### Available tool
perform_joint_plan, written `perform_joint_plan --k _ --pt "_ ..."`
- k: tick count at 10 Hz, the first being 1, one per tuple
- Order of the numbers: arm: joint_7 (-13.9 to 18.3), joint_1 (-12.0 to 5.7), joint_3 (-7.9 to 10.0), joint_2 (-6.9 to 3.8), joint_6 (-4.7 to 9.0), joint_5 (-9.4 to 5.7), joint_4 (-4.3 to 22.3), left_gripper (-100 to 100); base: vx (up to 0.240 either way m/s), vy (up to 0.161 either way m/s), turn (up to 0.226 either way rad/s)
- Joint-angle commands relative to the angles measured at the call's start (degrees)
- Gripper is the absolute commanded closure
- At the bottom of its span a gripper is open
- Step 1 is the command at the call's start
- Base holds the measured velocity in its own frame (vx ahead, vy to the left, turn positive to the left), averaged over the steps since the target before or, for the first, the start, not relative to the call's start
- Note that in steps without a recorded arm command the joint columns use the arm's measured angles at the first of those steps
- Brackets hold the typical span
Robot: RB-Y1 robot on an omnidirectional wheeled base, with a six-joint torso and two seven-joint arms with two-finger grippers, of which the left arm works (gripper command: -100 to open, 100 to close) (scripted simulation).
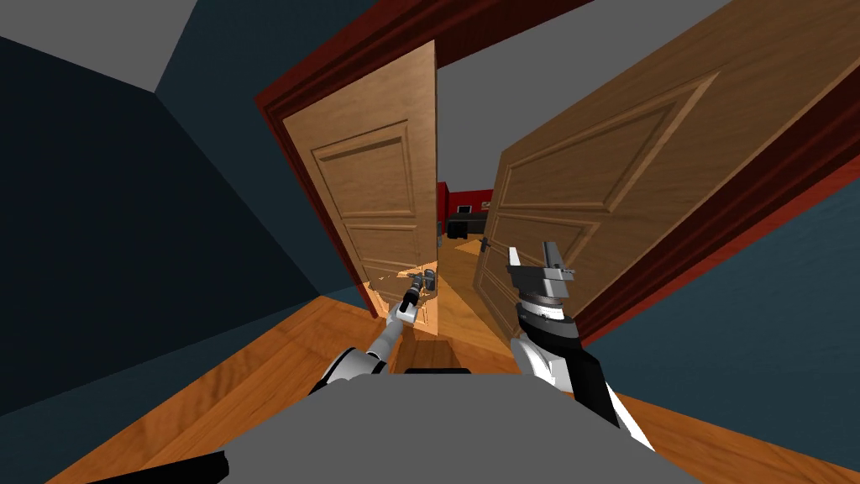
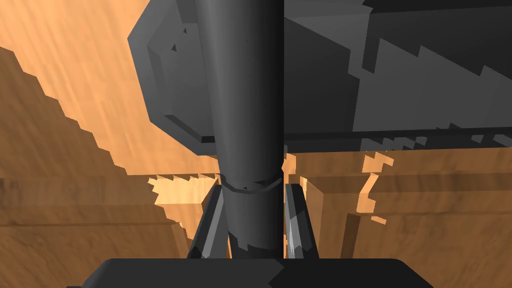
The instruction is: Push the door open
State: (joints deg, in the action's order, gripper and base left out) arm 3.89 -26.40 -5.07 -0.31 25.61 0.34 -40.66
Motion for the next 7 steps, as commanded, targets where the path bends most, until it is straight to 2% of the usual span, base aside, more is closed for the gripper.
perform_joint_plan --k 1,7 --pt "-0.21 0.05 0.76 -0.87 -0.03 -0.24 0.04 100 0.097 -0.058 0.031" --pt "-0.89 0.20 3.19 -2.84 -0.12 -1.02 0.16 100 0.149 -0.097 0.041"
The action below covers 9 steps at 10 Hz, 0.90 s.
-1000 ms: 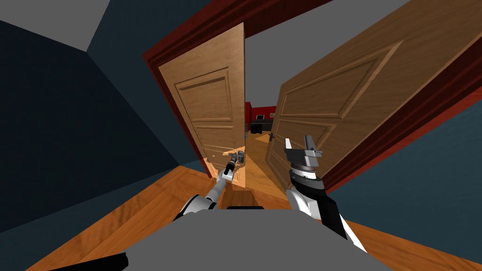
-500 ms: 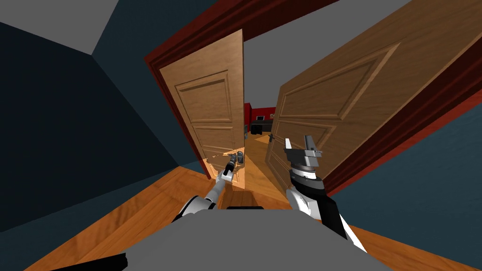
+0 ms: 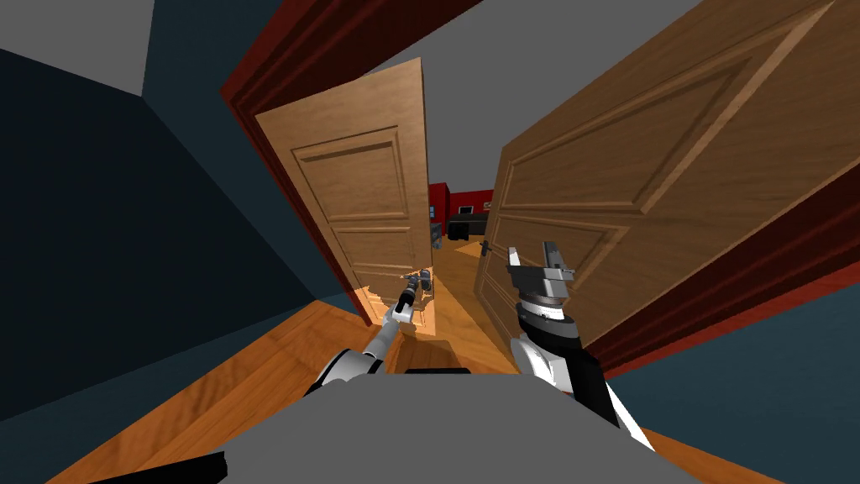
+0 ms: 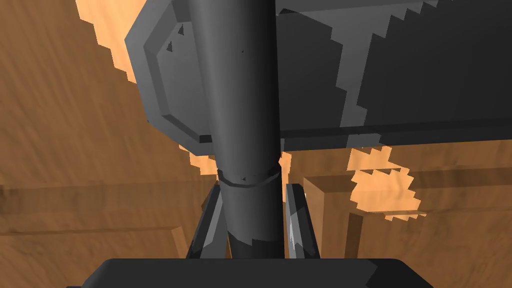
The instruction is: Push the door open
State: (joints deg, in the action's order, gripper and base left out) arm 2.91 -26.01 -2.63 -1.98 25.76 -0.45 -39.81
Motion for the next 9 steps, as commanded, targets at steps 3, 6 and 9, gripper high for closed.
perform_joint_plan --k 3,6,9 --pt "-0.44 -0.07 2.70 -2.30 -0.35 -0.86 -0.59 100 0.174 -0.151 0.067" --pt "-0.74 -0.01 3.76 -2.79 -0.39 -1.20 -0.54 100 0.148 -0.104 0.056" --pt "-1.04 0.06 4.84 -3.22 -0.44 -1.55 -0.48 100 0.097 -0.090 0.043"
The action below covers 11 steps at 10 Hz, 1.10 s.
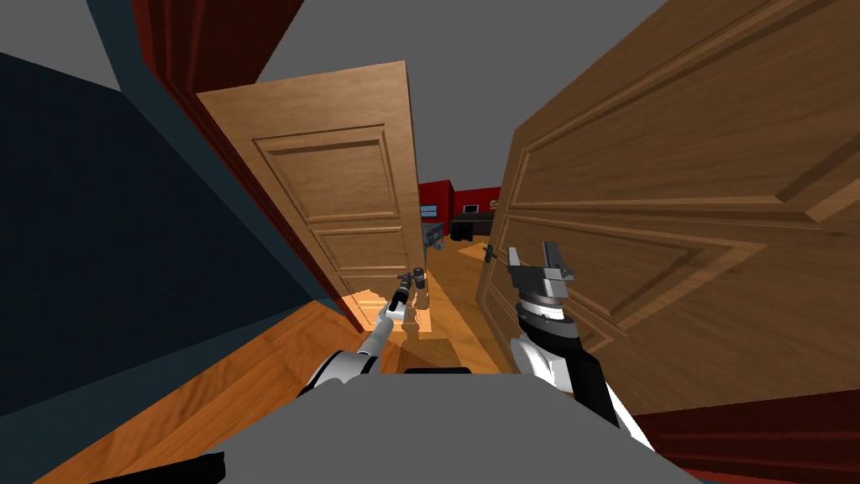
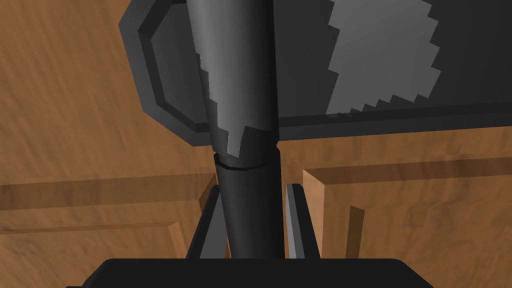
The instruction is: Push the door open
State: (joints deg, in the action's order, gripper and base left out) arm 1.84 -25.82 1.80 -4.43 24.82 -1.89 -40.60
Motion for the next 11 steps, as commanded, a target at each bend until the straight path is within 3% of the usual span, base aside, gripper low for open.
perform_joint_plan --k 1,11 --pt "-0.27 -0.07 1.51 -1.13 0.46 -0.47 0.36 100 0.108 -0.109 0.036" --pt "-1.83 0.28 7.12 -2.32 0.24 -2.27 0.64 100 0.160 -0.137 0.080"
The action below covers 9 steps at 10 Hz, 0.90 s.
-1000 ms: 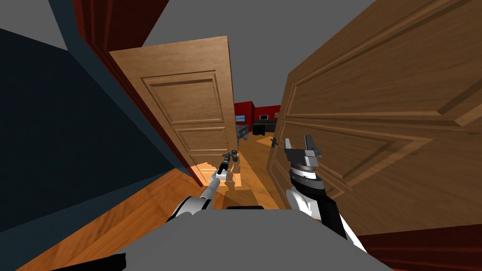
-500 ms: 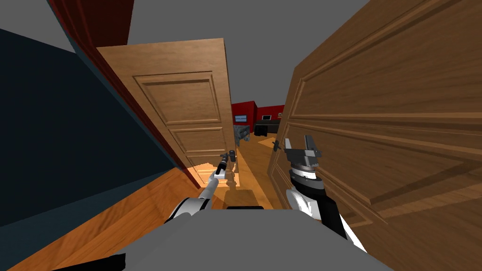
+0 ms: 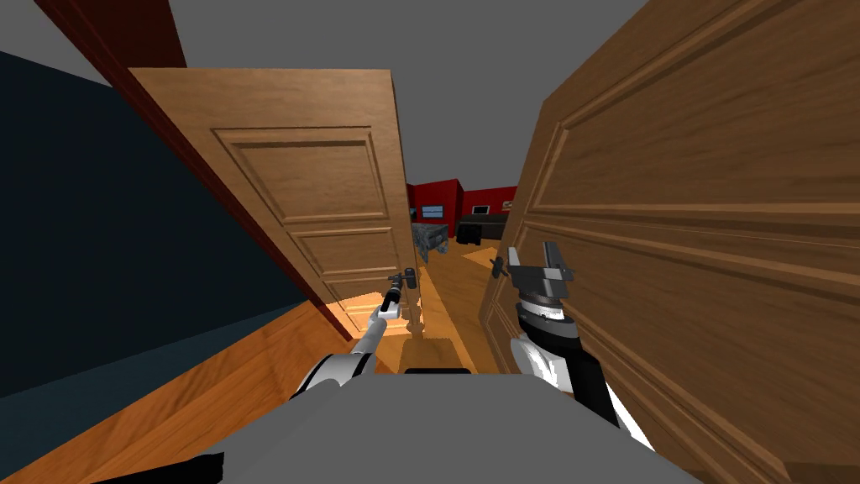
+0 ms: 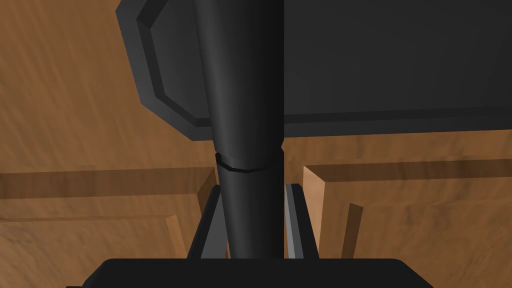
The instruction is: Push the door open
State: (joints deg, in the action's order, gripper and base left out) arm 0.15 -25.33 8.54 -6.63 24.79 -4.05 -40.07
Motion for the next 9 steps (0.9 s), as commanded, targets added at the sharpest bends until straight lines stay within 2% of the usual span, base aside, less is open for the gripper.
perform_joint_plan --k 1,3,4,5,9 --pt "-0.32 -0.16 0.98 -0.19 0.25 -0.30 0.15 100 0.149 -0.111 0.065" --pt "-0.51 -0.12 1.67 -0.25 0.23 -0.52 0.18 100 0.124 -0.128 0.067" --pt "-0.52 0.17 1.61 -0.37 -0.01 -0.47 -0.12 100 0.058 -0.038 0.046" --pt "-1.47 0.06 2.72 -0.47 0.13 -0.68 -0.18 100 0.109 -0.025 0.091" --pt "-3.53 -0.21 4.75 -0.22 0.34 -1.01 -0.32 100 0.182 -0.031 0.064"
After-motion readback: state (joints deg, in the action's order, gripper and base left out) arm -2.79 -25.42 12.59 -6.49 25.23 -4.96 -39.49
